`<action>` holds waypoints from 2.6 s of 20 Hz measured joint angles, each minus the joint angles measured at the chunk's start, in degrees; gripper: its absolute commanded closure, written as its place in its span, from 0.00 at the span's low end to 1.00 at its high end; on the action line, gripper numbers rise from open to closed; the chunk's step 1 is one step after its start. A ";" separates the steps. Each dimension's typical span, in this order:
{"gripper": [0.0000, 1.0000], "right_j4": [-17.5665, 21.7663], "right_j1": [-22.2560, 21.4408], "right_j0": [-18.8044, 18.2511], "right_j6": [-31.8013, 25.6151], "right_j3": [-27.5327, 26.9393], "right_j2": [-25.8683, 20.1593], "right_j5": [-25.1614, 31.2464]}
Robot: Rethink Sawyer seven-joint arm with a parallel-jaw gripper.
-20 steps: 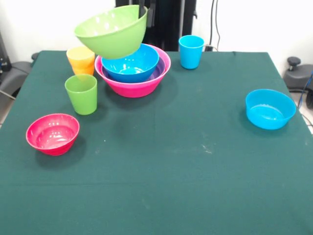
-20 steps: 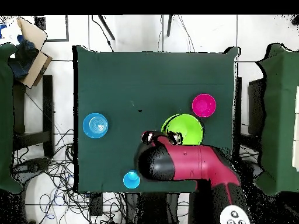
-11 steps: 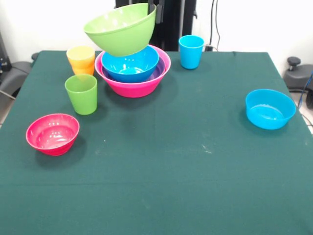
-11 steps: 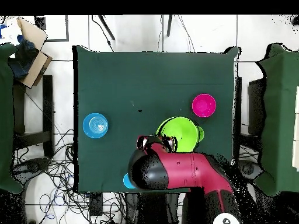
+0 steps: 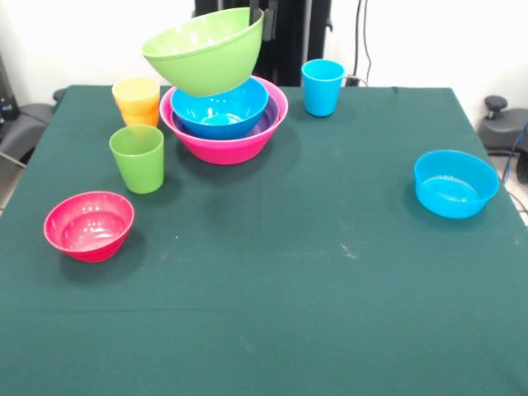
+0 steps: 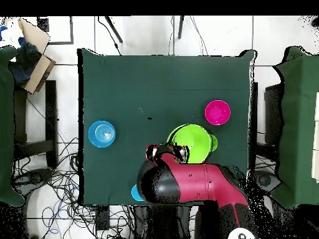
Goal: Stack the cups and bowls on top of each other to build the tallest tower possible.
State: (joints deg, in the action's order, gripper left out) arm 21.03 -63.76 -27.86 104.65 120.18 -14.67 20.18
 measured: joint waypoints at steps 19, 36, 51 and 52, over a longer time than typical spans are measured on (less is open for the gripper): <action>1.00 3.26 4.34 1.90 0.00 0.93 2.48 -10.33; 1.00 5.49 10.61 2.21 0.00 0.94 4.47 -14.27; 1.00 6.38 9.46 -0.37 0.00 2.23 4.47 -14.58; 1.00 6.38 9.22 -0.49 0.00 2.45 4.47 -14.58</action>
State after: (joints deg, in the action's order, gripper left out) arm 27.41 -54.54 -28.35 104.65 122.62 -10.20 5.59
